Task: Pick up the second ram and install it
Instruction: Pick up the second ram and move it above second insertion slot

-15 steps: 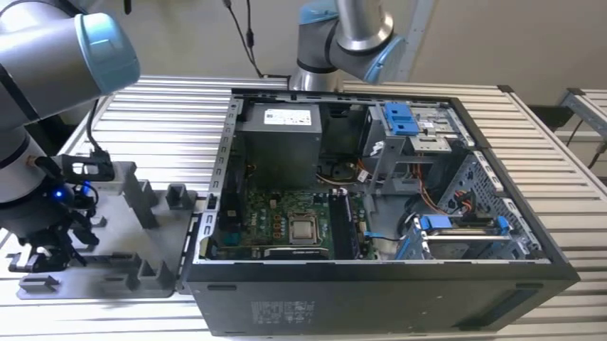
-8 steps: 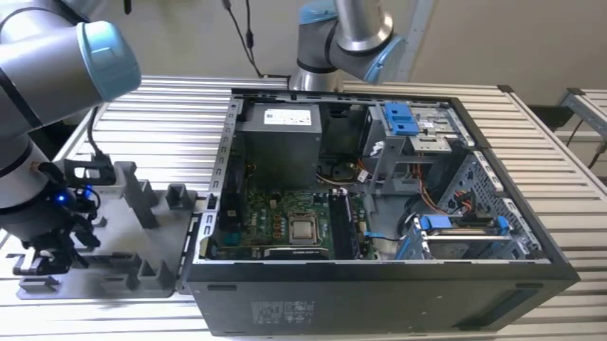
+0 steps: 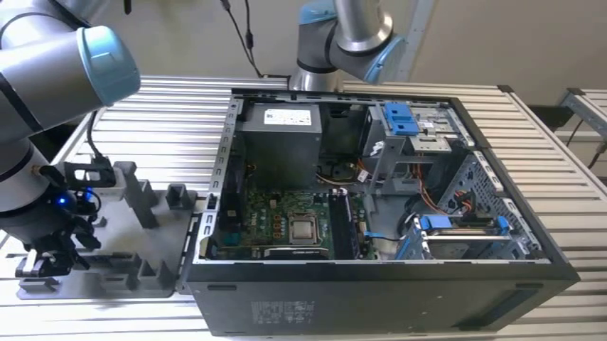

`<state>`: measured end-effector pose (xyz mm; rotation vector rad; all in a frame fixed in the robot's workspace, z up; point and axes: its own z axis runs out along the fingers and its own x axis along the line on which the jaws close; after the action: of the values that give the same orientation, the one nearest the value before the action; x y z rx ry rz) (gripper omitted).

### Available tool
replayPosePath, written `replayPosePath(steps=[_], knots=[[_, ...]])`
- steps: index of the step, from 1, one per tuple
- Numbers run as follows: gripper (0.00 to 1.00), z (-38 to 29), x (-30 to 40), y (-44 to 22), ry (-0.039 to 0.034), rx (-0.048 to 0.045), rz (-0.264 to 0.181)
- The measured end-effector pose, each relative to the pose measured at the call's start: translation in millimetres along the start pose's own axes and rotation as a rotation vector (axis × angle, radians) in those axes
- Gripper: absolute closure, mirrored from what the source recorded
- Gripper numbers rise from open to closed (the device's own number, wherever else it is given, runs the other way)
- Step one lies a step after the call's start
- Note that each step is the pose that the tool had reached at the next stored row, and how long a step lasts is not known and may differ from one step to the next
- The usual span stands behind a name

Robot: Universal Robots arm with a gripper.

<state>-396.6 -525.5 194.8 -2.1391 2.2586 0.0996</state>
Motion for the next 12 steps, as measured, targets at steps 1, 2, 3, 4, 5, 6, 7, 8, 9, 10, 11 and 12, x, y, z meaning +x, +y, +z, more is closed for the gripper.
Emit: replayPosePath(steps=[1, 2, 3, 4, 5, 6, 7, 8, 9, 10, 11, 12], knots=[[0.58, 0.1, 0.0, 0.0, -0.0001, 0.0001, 0.0], [0.58, 0.0, 0.0, 0.0, -0.0001, 0.0, -0.001], [0.58, 0.1, 0.0, 0.0, -0.0001, 0.0, -0.001], [0.58, 0.1, 0.0, 0.0, -0.0001, 0.0, -0.001], [0.6, 0.1, 0.0, 0.0, -0.0001, 0.0, -0.002], [0.66, 0.1, 0.0, 0.0, -0.0001, 0.0, -0.002], [0.73, 0.1, 0.0, 0.0, -0.0001, 0.0, -0.002], [0.73, 0.1, 0.0, 0.0, 0.0, -0.0001, -0.003], [0.79, 0.1, 0.0, 0.0, -0.0001, 0.0, -0.003], [0.85, 0.1, -0.1, 0.0, -0.0002, 0.0, -0.003], [0.85, 0.1, 0.0, 0.0, -0.0001, 0.0, -0.003], [0.85, 0.1, 0.0, 0.0, -0.0001, -0.0001, -0.004]])
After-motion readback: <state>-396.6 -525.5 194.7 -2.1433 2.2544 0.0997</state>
